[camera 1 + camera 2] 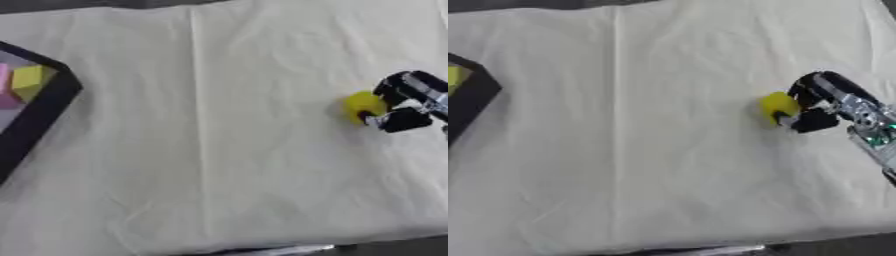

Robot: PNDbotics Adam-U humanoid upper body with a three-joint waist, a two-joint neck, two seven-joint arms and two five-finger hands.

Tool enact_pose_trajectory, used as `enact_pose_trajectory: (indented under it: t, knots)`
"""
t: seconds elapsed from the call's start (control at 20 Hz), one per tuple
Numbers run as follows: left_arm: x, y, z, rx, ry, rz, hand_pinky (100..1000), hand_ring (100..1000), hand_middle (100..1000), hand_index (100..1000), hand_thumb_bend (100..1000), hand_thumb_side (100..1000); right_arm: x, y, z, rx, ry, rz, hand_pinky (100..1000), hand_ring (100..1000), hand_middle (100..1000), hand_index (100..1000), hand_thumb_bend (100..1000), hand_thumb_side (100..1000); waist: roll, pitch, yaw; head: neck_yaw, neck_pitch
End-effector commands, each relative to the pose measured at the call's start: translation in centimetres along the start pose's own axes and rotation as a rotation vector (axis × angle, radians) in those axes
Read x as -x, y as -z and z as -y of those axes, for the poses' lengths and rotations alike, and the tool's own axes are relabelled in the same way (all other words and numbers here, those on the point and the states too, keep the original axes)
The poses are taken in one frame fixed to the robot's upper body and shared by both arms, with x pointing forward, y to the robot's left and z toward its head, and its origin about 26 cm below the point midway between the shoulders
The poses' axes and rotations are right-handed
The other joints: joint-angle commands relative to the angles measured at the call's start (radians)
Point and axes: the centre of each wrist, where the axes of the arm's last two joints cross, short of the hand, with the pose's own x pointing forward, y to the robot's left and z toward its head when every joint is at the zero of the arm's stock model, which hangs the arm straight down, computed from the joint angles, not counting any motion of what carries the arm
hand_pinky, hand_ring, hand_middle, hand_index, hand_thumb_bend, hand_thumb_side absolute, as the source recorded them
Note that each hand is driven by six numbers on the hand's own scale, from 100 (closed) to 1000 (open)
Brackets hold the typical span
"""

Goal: Pick up the objects with one hand, pass them to the other hand, and then place them into the box on the other side of the table.

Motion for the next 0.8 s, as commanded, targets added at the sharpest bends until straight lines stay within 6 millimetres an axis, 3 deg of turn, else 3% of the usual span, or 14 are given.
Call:
enact_pose_trajectory:
  t: [0.05, 0.45, 0.8]
  knots:
    - [-0.5, 0.2, -0.9, -0.018, 0.018, 0.027, 804, 660, 589, 752, 100, 543, -0.9, -0.4, 1.0, 0.035, -0.01, 0.032, 692, 502, 383, 524, 332, 100, 0.008, -0.001, 0.0, 0.002, -0.003]
    - [-0.5, 0.2, -1.0, -0.017, 0.02, 0.028, 804, 660, 589, 751, 100, 543, -3.0, -1.3, 1.5, 0.107, 0.039, 0.137, 663, 489, 369, 507, 326, 100, 0.008, -0.003, -0.004, 0.003, -0.003]
    - [-0.7, 0.2, -1.0, -0.014, 0.015, 0.036, 804, 660, 589, 750, 100, 542, -4.4, -0.7, 1.6, 0.186, 0.13, 0.264, 604, 448, 354, 488, 305, 100, 0.01, -0.006, -0.002, 0.006, -0.014]
